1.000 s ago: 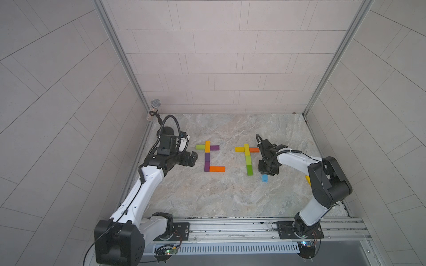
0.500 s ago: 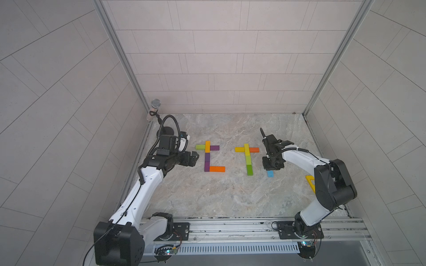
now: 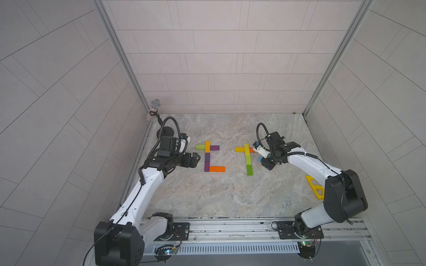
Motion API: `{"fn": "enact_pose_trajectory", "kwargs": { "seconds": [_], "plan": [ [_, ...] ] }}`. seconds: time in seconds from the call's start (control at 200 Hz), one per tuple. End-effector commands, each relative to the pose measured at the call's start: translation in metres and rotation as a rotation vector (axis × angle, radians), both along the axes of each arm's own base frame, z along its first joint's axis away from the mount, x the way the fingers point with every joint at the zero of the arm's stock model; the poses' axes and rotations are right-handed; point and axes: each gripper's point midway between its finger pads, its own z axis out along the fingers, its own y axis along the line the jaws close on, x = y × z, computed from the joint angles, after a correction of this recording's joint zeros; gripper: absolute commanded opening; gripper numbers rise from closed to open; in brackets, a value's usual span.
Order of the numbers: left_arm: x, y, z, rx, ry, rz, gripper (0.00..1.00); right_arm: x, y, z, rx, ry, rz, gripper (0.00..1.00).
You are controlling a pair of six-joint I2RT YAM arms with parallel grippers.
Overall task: Assemble the letter t with building blocks
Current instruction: Pick up the building block from the center of the board, then assemble the building block at the center of the board.
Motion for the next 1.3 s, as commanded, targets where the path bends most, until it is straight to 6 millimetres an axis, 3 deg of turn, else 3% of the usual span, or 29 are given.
{"fn": "enact_pose_trajectory", "kwargs": {
  "seconds": [0.0, 0.24, 0.36, 0.61, 0.951, 1.296],
  "plan": [
    [-0.001, -0.001, 0.003, -0.007, -0.017, -0.010, 0.95, -0.002, 0.013, 0.005, -0.022, -0.087, 0.284, 0.04],
    [-0.001, 0.001, 0.000, 0.007, -0.004, -0.009, 0.95, 0.000, 0.024, -0.004, -0.021, -0.061, 0.446, 0.01],
    [-0.002, 0.002, -0.001, 0.019, 0.002, -0.011, 0.95, -0.010, 0.025, -0.017, -0.099, -0.026, 0.574, 0.01],
    [-0.001, 0.003, -0.003, 0.026, 0.008, -0.009, 0.95, 0.002, 0.019, -0.025, -0.171, -0.005, 0.619, 0.01],
    [0.000, 0.006, -0.003, 0.039, 0.009, -0.001, 0.95, -0.022, 0.010, -0.044, -0.205, 0.051, 0.699, 0.01],
    [0.000, 0.006, -0.006, 0.042, 0.016, -0.004, 0.95, -0.028, 0.013, -0.050, -0.194, 0.060, 0.714, 0.02]
  ]
}}
